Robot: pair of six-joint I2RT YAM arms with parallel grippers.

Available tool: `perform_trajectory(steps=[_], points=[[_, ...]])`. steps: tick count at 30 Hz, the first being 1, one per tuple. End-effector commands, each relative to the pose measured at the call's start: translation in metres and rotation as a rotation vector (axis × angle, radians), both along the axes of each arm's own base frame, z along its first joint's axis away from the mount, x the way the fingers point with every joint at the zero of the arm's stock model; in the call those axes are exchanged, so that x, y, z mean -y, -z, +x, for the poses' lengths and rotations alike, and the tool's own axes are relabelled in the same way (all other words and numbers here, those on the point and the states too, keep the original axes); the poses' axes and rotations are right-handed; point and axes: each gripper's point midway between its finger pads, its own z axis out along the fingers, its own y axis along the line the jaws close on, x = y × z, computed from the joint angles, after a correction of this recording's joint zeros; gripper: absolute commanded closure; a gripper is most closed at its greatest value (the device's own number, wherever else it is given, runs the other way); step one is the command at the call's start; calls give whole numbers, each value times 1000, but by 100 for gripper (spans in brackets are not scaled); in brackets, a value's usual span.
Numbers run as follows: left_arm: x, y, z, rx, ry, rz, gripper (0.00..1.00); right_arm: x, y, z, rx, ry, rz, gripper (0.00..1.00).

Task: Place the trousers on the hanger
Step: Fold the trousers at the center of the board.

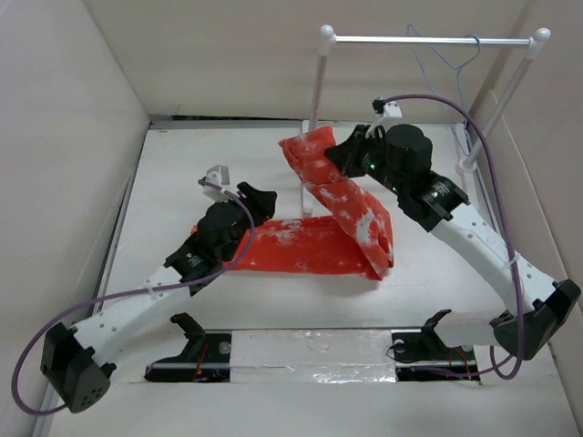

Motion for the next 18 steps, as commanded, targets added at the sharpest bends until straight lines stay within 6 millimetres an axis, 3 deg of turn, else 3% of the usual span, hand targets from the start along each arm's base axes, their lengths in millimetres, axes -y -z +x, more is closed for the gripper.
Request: perform_trajectory(steps=[1, 4, 5, 8, 10, 11, 12, 14, 15, 16, 17, 18], points=[[-15, 19, -13, -46, 35, 79, 59, 18, -75, 4, 178, 72, 145, 100], [-37, 4, -19, -19, -8, 54, 61, 9, -79, -3, 191, 70, 146, 100], [-46, -12, -25, 22, -18, 23, 61, 4, -76, -1, 186, 91, 136, 100], [-70, -42, -37, 91, -64, -19, 62, -39, -66, -9, 186, 40, 136, 100], [-82, -49, -43, 99, -87, -9, 62, -69, -49, -19, 161, 1, 139, 100], [-89, -67, -50, 131, -95, -30, 62, -83, -55, -20, 188, -14, 179, 100], [-97, -67, -54, 125, -118, -20, 62, -104, -37, -16, 167, -27, 156, 100], [-109, -85, -65, 169, -141, -53, 62, -146, -20, -31, 146, -97, 141, 100], [-117, -87, -68, 177, -167, -60, 62, -175, 17, -27, 112, -123, 78, 100], [-121, -91, -70, 191, -178, -67, 62, -195, 24, -33, 110, -151, 67, 100], [-126, -96, -74, 210, -188, -76, 62, -221, 40, -50, 99, -201, 50, 92], [-129, -94, -74, 208, -201, -63, 62, -238, 60, -54, 83, -216, 17, 75]])
